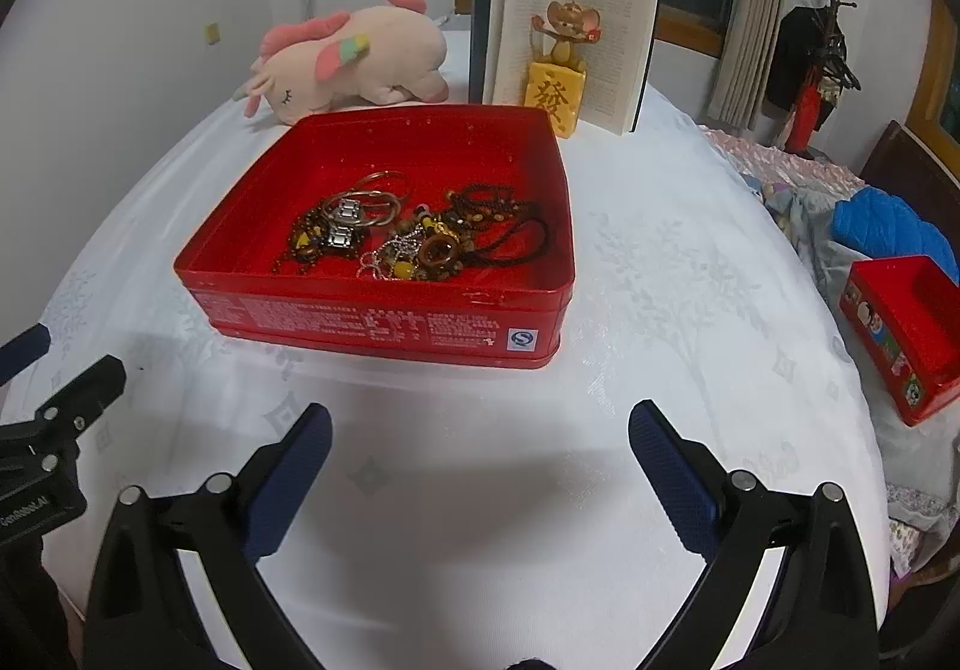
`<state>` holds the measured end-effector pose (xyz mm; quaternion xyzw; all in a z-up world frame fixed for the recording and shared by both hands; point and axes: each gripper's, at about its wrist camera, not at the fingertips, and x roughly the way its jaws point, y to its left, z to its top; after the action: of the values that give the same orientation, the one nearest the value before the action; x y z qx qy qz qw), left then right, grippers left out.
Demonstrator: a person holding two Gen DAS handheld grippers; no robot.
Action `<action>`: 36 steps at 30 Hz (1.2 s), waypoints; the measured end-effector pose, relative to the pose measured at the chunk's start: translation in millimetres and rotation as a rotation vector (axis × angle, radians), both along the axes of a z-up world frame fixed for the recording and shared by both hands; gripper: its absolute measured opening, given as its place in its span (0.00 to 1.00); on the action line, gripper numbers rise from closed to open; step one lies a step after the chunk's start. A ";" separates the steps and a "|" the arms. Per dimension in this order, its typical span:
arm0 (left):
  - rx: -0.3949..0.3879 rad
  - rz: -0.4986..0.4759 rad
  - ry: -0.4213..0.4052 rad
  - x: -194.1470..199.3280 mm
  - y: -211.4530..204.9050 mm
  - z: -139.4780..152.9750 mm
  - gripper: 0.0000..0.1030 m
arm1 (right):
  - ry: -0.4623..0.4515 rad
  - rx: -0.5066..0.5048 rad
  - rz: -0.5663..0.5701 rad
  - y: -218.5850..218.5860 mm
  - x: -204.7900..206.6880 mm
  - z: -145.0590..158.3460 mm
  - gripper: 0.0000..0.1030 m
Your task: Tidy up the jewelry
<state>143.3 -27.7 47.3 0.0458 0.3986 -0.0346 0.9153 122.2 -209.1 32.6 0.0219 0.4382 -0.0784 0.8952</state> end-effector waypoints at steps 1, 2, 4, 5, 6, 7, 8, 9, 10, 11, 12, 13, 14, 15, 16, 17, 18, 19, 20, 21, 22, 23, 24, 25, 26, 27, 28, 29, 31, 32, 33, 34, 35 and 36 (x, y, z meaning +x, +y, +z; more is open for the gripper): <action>-0.001 0.001 0.001 0.2 0.6 -0.1 0.95 | 0.000 -0.001 0.001 0.0 -0.1 0.3 0.96; -0.001 0.003 0.001 0.5 1.3 -0.1 0.95 | -0.001 -0.002 0.001 -0.1 -0.3 0.7 0.96; -0.002 0.007 0.001 0.6 2.1 0.4 0.95 | -0.003 -0.002 0.002 0.1 -0.3 1.6 0.96; -0.001 0.009 -0.001 0.5 2.3 0.8 0.95 | -0.005 -0.004 0.001 -0.1 -0.5 2.1 0.96; -0.001 0.009 -0.002 0.5 2.6 0.9 0.95 | -0.006 -0.004 0.001 -0.2 -0.9 2.4 0.96; 0.001 0.009 -0.004 0.2 2.7 1.3 0.95 | -0.006 -0.003 0.002 -0.6 -1.0 2.5 0.96; 0.001 0.009 -0.004 0.8 2.3 1.3 0.95 | -0.006 -0.002 0.002 -1.1 -1.0 2.3 0.96; 0.003 0.009 -0.004 0.7 2.3 1.4 0.95 | -0.006 -0.002 0.001 -1.2 -0.7 2.6 0.96; 0.003 0.009 -0.004 1.0 2.0 1.4 0.95 | -0.006 -0.003 0.002 -0.9 -0.9 2.6 0.96; 0.004 0.009 -0.005 0.9 1.9 1.6 0.95 | -0.005 -0.002 0.001 -1.4 -0.8 2.7 0.96; 0.005 0.009 -0.005 0.6 1.9 1.8 0.95 | -0.005 -0.001 0.000 -1.6 -0.9 2.7 0.96; 0.006 0.008 -0.005 0.4 1.9 1.9 0.95 | -0.005 -0.001 -0.001 -1.9 -0.8 2.6 0.96; 0.007 0.008 -0.006 0.3 1.9 2.0 0.95 | -0.004 -0.001 -0.002 -2.3 -0.8 2.7 0.96; 0.008 0.008 -0.006 0.2 1.9 2.0 0.95 | -0.005 0.001 -0.003 -2.9 -0.8 2.7 0.96; 0.006 0.009 -0.005 0.4 2.0 2.1 0.95 | -0.005 0.002 -0.004 -3.5 -0.7 2.8 0.96; 0.006 0.009 -0.006 0.4 2.1 2.3 0.95 | -0.005 0.003 -0.005 -3.9 -0.6 2.9 0.96; 0.007 0.009 -0.007 0.4 1.9 2.2 0.95 | -0.007 0.004 -0.005 -4.1 -0.6 3.1 0.96; 0.008 0.009 -0.008 0.4 1.9 2.4 0.95 | -0.007 0.005 -0.006 -4.3 -0.5 3.3 0.96; 0.008 0.009 -0.008 0.5 1.9 2.4 0.95 | -0.007 0.006 -0.006 -4.3 -0.6 3.4 0.96; 0.007 0.008 -0.008 0.6 1.7 2.4 0.95 | -0.006 0.006 -0.007 -4.2 -0.5 3.3 0.96; 0.006 0.008 -0.008 0.4 1.9 2.7 0.95 | -0.006 0.006 -0.008 -3.9 -0.5 3.2 0.96; 0.007 0.009 -0.009 0.3 2.1 2.7 0.95 | -0.007 0.006 -0.008 -4.1 -0.7 3.3 0.96; 0.007 0.010 -0.009 0.4 2.0 2.8 0.95 | -0.008 0.007 -0.007 -4.2 -0.8 3.4 0.96; 0.006 0.008 -0.008 0.5 2.1 2.7 0.95 | -0.008 0.008 -0.007 -4.2 -0.6 3.4 0.96; 0.007 0.009 -0.008 0.4 2.0 2.7 0.95 | -0.007 0.007 -0.007 -4.1 -0.4 3.4 0.96; 0.008 0.010 -0.009 0.3 2.0 2.8 0.95 | -0.008 0.006 -0.007 -4.1 -0.3 3.5 0.96; 0.008 0.011 -0.009 0.3 2.3 2.9 0.95 | -0.007 0.006 -0.008 -4.3 -0.4 3.5 0.96; 0.007 0.010 -0.009 0.6 2.4 2.9 0.95 | -0.008 0.008 -0.008 -4.5 -0.3 3.5 0.96; 0.004 0.010 -0.006 0.9 2.7 2.9 0.95 | -0.008 0.008 -0.008 -4.4 -0.7 3.4 0.96; 0.003 0.010 -0.005 1.0 2.8 2.8 0.95 | -0.008 0.008 -0.008 -4.6 -0.7 3.4 0.96; 0.004 0.010 -0.005 1.1 2.7 2.5 0.95 | -0.007 0.008 -0.007 -4.7 -0.7 3.3 0.96; 0.005 0.011 -0.005 0.9 2.9 2.3 0.95 | -0.007 0.007 -0.007 -4.8 -0.7 3.3 0.96; 0.005 0.011 -0.004 0.9 3.1 2.0 0.95 | -0.007 0.008 -0.008 -4.7 -0.5 3.3 0.96; 0.005 0.012 -0.003 1.0 3.1 1.6 0.95 | -0.006 0.010 -0.009 -4.8 -0.2 3.2 0.96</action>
<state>144.3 -24.5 48.8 0.0459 0.3975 -0.0282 0.9160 121.9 -213.8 35.8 0.0284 0.4357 -0.0802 0.8961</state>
